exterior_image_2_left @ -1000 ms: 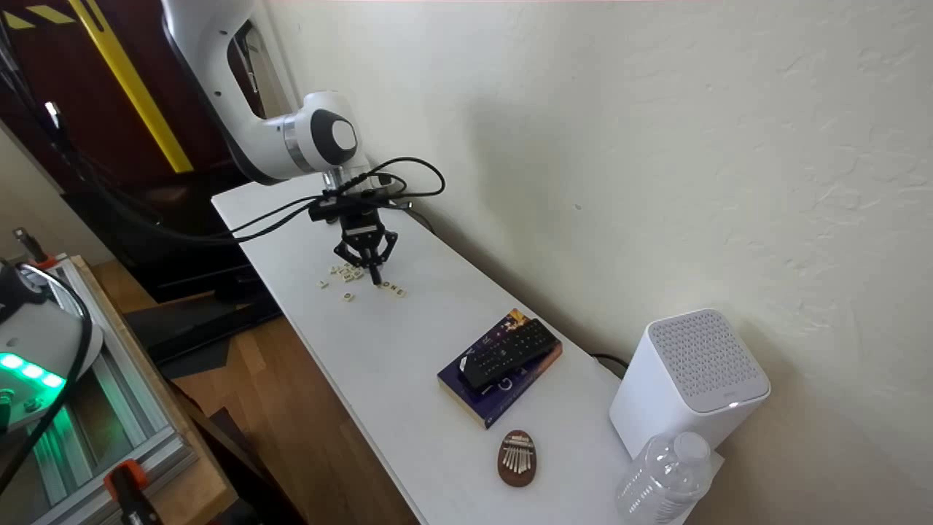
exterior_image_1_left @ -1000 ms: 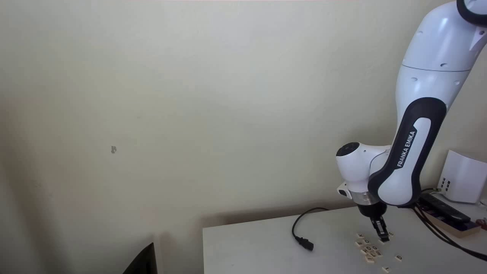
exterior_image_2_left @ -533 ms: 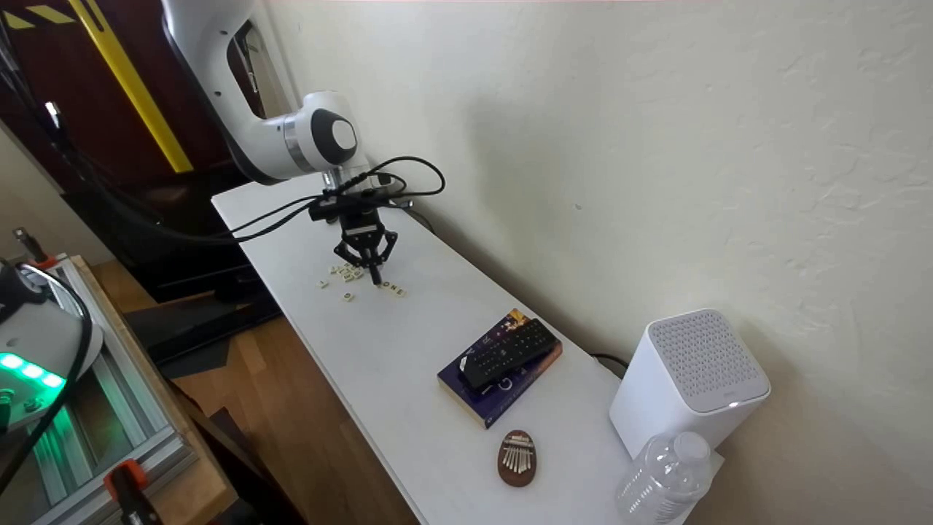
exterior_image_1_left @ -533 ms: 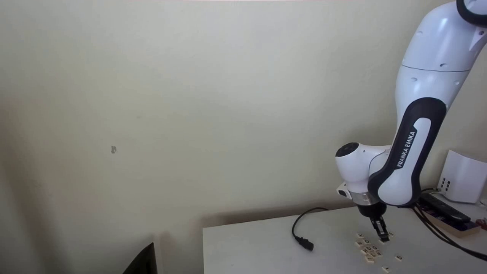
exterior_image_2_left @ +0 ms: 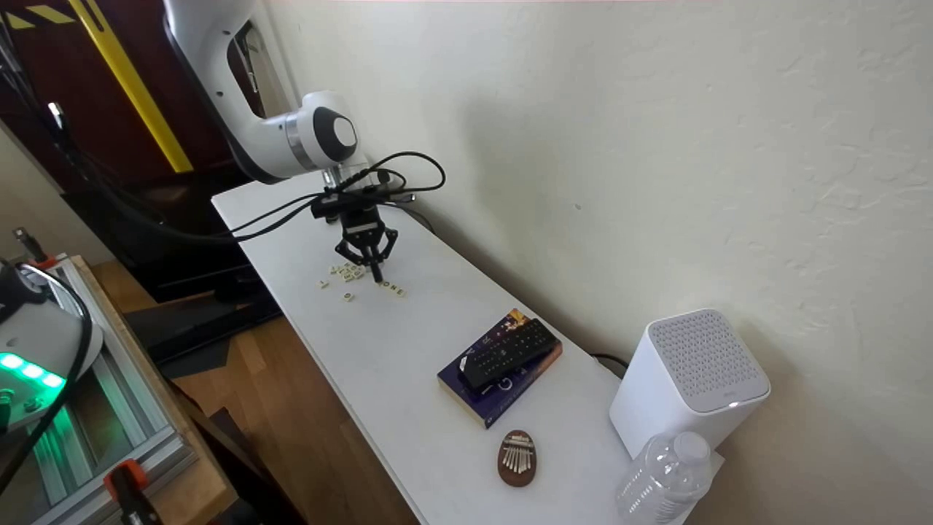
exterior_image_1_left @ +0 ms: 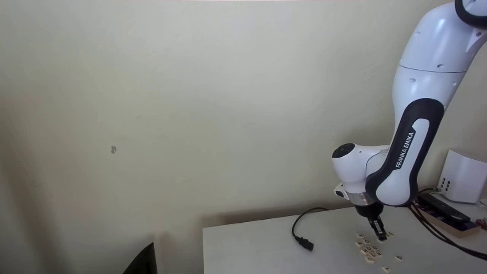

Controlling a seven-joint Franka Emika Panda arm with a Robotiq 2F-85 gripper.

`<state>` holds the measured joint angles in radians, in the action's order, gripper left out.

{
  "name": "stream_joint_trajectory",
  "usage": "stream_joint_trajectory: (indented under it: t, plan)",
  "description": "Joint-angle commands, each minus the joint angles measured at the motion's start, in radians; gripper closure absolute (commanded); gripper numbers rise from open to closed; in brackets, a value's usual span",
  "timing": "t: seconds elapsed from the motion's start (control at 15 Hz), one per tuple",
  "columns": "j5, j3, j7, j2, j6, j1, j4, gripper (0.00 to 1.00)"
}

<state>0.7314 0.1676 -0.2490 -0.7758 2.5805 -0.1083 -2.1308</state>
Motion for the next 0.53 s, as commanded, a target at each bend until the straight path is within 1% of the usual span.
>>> stream_joint_trajectory:
  t: [0.0,0.47]
  plan:
    - [0.039,-0.015,0.032,-0.046,-0.006,0.002,0.039,1.0]
    - [0.063,-0.015,0.021,-0.047,-0.016,0.008,0.038,1.0]
